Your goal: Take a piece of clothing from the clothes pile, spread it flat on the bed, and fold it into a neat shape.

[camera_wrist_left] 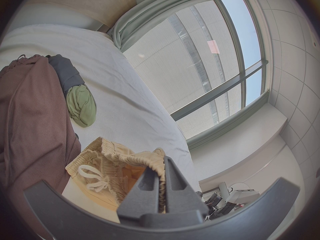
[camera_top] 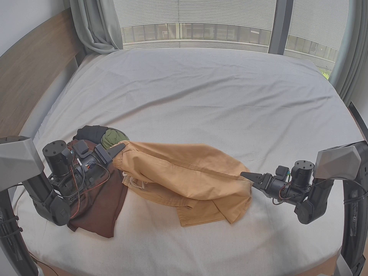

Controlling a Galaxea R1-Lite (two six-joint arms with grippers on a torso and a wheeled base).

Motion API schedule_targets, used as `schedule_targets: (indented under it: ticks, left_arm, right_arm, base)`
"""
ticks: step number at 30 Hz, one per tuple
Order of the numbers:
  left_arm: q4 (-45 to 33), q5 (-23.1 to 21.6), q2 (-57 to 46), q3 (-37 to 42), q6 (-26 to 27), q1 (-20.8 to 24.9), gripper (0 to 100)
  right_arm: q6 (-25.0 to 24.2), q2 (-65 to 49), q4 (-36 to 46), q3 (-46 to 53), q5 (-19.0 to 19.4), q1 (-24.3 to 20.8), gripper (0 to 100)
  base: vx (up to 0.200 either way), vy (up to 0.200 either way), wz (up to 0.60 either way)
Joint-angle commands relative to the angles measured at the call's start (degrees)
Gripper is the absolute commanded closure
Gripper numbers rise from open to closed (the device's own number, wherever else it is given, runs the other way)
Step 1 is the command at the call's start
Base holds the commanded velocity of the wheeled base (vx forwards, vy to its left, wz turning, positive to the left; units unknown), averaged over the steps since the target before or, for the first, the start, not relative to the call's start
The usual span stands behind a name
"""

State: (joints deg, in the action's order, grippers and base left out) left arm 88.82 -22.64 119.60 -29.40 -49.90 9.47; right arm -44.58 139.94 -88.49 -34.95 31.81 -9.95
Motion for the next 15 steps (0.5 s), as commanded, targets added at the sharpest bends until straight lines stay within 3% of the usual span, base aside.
schedule_targets:
  ticks: [1,9,15]
  left_arm:
    - [0.04,-0.04,0.02,0.05,-0.03,0.2,100]
    - [0.04,0.05,0.11,-0.22,-0.03,-0.07,100]
    - [0.04,0.05,0.11,-0.48,-0.03,-0.16,100]
  right_arm:
    - [0.02,1.48,-0.01,-0.73,0.01,-0.34,0]
    - [-0.07,1.3,-0.1,-0.47,0.63,-0.69,0]
    - [-0.07,-2.04,-0.19,1.82,3.18,0.72,0]
  base:
    - [0.0,0.0,0.0]
    - [0.0,0.0,0.0]
    - [0.0,0.0,0.0]
